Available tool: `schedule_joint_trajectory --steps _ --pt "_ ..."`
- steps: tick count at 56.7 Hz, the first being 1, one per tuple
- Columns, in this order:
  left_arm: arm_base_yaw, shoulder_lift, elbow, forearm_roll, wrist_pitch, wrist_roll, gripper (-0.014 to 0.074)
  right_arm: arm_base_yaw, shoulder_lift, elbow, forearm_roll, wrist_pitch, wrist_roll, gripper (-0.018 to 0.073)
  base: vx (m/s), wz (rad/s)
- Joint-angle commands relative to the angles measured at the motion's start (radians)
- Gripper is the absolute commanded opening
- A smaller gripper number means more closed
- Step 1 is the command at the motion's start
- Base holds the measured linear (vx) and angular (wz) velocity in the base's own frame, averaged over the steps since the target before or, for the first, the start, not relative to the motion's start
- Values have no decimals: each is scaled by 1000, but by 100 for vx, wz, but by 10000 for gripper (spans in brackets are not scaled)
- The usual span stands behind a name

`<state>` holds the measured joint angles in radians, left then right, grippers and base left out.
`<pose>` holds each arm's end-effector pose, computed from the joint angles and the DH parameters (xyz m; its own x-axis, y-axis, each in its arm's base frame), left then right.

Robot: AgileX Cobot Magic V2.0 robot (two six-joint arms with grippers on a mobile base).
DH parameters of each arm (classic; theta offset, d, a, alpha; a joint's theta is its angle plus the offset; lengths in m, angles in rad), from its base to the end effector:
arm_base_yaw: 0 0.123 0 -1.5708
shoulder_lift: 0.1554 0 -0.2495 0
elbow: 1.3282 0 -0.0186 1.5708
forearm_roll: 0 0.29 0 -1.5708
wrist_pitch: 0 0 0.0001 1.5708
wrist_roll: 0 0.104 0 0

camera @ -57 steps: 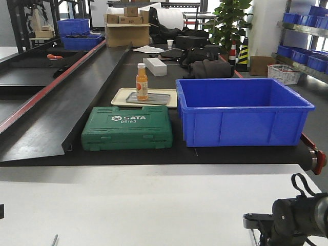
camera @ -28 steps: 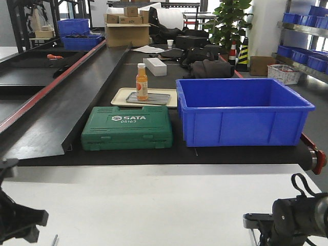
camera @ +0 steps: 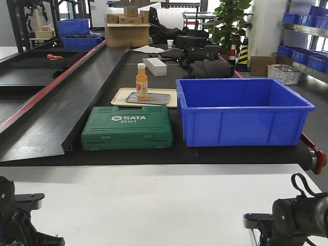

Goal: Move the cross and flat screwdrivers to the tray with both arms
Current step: 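Lower the left gripper and close it on the other screwdriver handle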

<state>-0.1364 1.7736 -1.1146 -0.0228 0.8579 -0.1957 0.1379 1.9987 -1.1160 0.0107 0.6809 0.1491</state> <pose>0.3524 -0.0502 0.1124 -0.9881 -0.0754 -0.1341 -0.0698 0.9965 -0.0461 0.3598 0.0506 0.0336 -0.9956 0.0201 -0.0921 0.0182 0.9996 0.0214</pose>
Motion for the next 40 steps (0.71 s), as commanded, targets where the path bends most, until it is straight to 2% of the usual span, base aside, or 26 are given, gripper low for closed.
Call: schedule_joint_trajectory --steps 1,15,40 --pt "-4 -17 -28 -9 -16 -12 534 0 -8 -3 25 -39 -6 -11 0 0" --pt "-4 18 -22 -9 -28 -38 534 0 -8 -3 25 -42 -6 -11 0 0" --pt "-4 18 35 -10 -84 -38 534 0 -8 -2 25 -39 -6 -11 0 0"
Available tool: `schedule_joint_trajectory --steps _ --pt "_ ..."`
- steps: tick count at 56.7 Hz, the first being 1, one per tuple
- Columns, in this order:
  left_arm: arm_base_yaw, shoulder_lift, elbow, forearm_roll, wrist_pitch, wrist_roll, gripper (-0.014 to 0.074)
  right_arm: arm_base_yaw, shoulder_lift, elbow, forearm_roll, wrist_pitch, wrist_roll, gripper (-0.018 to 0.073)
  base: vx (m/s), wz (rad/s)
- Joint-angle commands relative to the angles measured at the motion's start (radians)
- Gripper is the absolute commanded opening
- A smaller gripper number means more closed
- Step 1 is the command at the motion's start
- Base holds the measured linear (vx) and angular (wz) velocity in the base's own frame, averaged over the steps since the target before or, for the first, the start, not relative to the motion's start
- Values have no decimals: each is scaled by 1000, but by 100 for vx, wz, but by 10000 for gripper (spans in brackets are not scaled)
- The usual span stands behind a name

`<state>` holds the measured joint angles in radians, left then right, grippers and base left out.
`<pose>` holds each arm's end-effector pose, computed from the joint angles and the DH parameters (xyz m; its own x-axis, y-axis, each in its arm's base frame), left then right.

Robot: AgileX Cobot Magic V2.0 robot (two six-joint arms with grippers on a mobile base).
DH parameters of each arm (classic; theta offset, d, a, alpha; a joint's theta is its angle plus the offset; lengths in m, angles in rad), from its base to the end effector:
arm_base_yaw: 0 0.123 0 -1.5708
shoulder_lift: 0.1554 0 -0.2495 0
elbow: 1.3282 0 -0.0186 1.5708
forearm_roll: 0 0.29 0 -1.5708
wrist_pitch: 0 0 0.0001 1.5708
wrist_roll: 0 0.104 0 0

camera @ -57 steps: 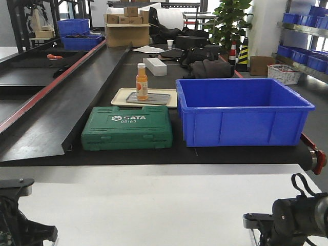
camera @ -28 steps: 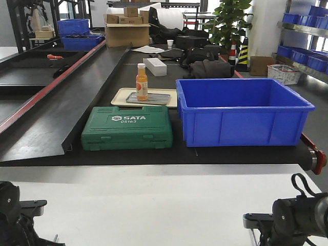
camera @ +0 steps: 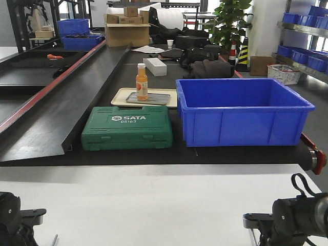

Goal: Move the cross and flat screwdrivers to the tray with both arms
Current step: 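Lower the left gripper and close it on the other screwdriver handle, then lift both held screwdrivers upright off the table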

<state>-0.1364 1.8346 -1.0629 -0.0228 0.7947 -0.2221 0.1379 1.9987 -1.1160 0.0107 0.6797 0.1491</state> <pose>0.3440 -0.0489 0.0784 -0.9911 -0.1020 -0.0852 -0.0991 0.9944 -0.0374 0.3600 0.0507 0.0336 -0.9954 0.0201 -0.0932 0.0182 0.9996 0.0216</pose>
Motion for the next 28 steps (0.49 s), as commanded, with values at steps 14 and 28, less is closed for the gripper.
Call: schedule_joint_trajectory --steps 14,28 --pt "-4 -43 -17 -13 -31 -11 534 0 -8 -1 25 -36 -6 -8 0 0" --pt "-4 -43 -17 -20 -50 -11 534 0 -8 -1 26 -34 -6 -8 0 0"
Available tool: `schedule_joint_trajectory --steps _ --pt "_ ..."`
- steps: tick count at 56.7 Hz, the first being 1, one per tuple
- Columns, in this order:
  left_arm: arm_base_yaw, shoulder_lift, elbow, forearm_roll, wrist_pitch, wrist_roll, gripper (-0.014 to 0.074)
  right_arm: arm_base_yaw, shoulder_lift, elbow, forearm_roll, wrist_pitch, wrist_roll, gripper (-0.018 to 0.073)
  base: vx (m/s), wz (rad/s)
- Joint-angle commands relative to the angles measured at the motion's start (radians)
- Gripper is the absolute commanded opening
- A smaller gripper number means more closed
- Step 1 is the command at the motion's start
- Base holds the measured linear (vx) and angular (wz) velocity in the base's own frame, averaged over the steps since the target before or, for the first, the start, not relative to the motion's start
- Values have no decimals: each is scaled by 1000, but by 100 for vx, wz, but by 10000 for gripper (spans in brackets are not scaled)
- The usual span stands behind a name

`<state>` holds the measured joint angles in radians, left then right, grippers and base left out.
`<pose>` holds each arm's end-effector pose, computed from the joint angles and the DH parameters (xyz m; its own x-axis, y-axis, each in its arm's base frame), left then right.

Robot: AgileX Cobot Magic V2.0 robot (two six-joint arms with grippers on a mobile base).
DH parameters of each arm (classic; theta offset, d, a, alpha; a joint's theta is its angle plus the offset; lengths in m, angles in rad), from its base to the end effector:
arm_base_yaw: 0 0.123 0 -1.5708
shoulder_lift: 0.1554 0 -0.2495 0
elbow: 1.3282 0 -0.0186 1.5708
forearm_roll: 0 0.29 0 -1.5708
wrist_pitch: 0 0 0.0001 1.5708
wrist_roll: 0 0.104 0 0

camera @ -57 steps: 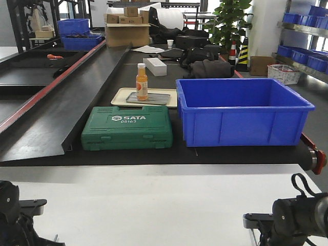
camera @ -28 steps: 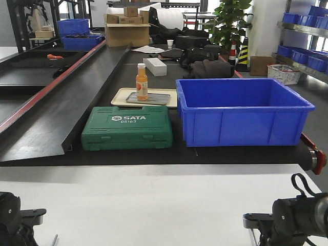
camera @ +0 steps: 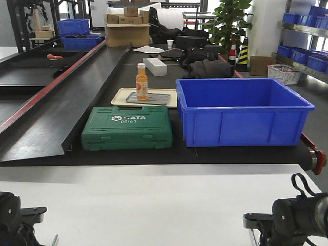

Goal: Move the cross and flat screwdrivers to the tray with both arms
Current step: 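Lift both held screwdrivers upright off the table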

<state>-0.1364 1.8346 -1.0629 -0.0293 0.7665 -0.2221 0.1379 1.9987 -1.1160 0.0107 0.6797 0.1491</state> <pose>0.3468 -0.0497 0.0787 -0.9880 -0.1074 -0.1113 -0.1026 0.9935 -0.0484 0.3600 0.0507 0.0336 -0.9954 0.0201 -0.0932 0.0182 0.9996 0.0216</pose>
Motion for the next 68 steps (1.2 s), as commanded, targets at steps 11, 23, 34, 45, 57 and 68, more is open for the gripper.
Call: schedule_joint_trajectory --steps 11,23,34,45,57,68 --pt "-4 -43 -17 -13 -19 -12 534 0 -8 -1 27 -34 -6 -8 0 0" --pt "-4 -2 -17 -19 -13 -35 534 0 -8 -1 29 -31 -6 -8 0 0" --pt "-4 57 -17 -22 -14 -34 534 0 -8 -1 29 -29 -7 -8 0 0" --pt "-5 94 -16 -22 -16 -34 532 0 -8 -1 29 -28 -7 -8 0 0" --pt "-5 113 -16 -22 -8 -29 413 0 -8 -1 28 -28 -7 -8 0 0" --pt "-5 128 -16 -20 15 -26 66 0 -8 -1 28 -29 -7 -8 0 0"
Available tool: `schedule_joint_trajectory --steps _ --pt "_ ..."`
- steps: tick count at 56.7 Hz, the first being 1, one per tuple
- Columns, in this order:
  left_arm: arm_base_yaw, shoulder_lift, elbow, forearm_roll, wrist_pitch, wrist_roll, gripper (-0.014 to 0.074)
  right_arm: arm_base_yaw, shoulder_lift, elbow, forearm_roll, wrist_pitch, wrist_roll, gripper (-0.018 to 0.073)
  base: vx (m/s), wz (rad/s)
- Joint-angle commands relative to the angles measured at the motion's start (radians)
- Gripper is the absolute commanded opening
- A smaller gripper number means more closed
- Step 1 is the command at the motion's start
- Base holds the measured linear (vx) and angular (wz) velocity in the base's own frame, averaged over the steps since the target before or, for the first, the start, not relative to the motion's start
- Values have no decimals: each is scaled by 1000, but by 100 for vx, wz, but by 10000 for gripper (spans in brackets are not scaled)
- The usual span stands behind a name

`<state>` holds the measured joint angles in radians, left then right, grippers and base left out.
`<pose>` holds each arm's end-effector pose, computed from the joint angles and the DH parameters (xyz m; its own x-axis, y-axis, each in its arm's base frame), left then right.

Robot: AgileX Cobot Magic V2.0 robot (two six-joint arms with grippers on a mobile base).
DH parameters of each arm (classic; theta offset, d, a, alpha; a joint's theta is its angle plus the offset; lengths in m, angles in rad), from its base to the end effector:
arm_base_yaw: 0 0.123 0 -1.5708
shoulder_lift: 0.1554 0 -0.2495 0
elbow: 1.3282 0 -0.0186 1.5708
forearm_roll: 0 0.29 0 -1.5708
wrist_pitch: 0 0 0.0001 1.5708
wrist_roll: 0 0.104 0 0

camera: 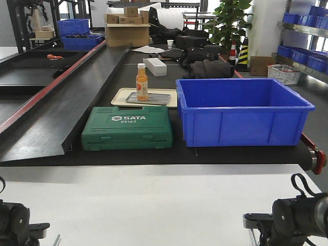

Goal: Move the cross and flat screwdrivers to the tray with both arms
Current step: 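Lift both held screwdrivers upright off the table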

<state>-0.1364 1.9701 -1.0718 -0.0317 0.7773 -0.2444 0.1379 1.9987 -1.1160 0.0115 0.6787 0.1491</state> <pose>0.3392 -0.0489 0.0337 -0.9912 -0.1302 0.0226 -0.1306 0.9913 -0.0169 0.3601 0.0507 0.0336 -0.9953 0.0208 -0.0941 0.0187 0.9996 0.0223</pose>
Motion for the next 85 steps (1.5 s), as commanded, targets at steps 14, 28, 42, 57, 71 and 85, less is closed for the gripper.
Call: schedule_joint_trajectory --steps 14,28,42,57,71,85 --pt "-5 -4 -7 -18 1 49 -6 0 -9 -1 27 -34 -7 -8 0 0" --pt "-7 -96 -7 -18 -27 75 -3 0 -90 -1 24 -43 -22 -8 0 0" --pt "-25 -319 -7 -18 -66 97 0 0 -305 3 25 -42 -51 -8 0 0" --pt "-63 -601 -7 -18 -113 101 0 0 -617 68 46 -95 -51 -8 0 0" --pt "-66 -870 53 -23 -238 144 0 0 -1010 262 52 -193 -58 -8 0 0" --pt "-65 -1132 212 -72 -256 143 1 0 -1328 325 47 -190 -62 -8 0 0"
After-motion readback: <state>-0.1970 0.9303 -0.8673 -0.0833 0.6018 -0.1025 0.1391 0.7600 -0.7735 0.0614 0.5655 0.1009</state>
